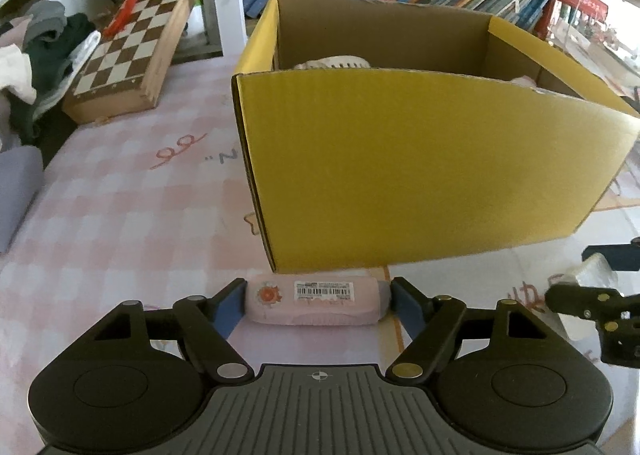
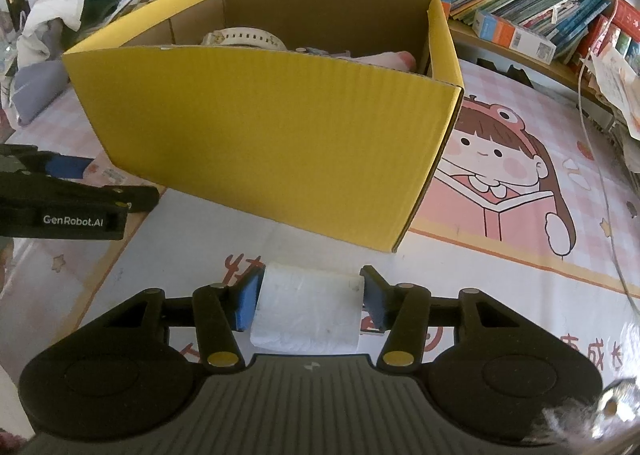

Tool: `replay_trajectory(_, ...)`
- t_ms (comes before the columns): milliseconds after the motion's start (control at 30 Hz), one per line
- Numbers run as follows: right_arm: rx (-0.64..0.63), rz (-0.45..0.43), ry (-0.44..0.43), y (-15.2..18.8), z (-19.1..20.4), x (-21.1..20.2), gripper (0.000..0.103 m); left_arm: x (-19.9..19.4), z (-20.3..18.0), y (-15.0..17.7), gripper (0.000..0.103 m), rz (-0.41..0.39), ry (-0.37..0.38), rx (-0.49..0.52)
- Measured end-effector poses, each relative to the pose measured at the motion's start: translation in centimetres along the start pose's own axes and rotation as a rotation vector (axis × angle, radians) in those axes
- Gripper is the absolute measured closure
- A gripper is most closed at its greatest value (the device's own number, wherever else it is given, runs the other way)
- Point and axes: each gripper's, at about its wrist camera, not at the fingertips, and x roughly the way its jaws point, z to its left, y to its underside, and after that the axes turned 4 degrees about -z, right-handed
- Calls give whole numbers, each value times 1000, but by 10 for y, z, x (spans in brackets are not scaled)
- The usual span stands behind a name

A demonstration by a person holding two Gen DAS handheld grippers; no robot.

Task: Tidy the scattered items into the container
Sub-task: 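Grasp the pink eraser with the left gripper while the right gripper grasps the white tissue pack, then carry the eraser and tissue pack over the yellow box and release both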

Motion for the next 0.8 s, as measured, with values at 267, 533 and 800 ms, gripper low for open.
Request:
replay_trajectory(267, 24, -14, 4, 5, 4, -12, 54, -33, -2, 3, 25, -53, 62, -16)
replay_trajectory(533, 7, -80, 4, 1, 12, -36, 54, -69, -6, -4, 25, -149, 92, 8)
replay_trajectory(800, -21, -225, 31, -17, 12, -68, 54, -94, -11, -22, 25, -249, 110, 44)
